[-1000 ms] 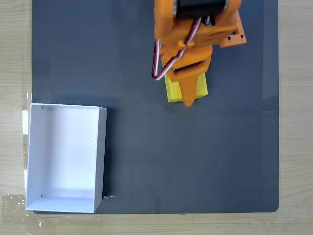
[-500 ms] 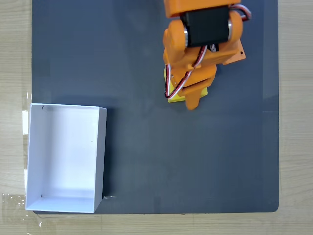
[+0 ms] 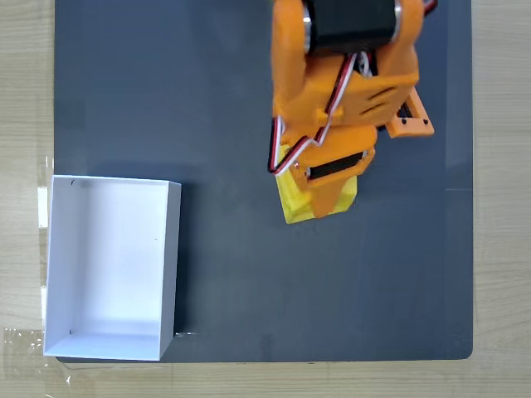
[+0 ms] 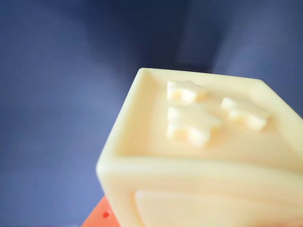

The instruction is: Grasp a yellow block and put it in the box

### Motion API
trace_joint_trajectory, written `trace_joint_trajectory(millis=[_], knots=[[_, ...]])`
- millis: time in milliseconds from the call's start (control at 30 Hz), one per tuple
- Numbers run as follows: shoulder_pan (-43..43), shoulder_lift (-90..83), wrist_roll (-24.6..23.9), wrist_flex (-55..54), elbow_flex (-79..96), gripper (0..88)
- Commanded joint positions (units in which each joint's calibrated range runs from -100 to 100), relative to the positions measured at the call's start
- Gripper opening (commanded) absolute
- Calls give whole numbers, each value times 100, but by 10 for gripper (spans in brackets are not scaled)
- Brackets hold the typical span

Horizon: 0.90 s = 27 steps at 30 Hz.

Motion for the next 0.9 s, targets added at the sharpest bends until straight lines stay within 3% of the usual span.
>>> trace_joint_trajectory(millis=[0, 467, 867], knots=[[376, -485, -194, -577, -899, 196], [2405, 74, -419, -2706, -1496, 196], [2935, 1218, -367, -3230, -1505, 196]])
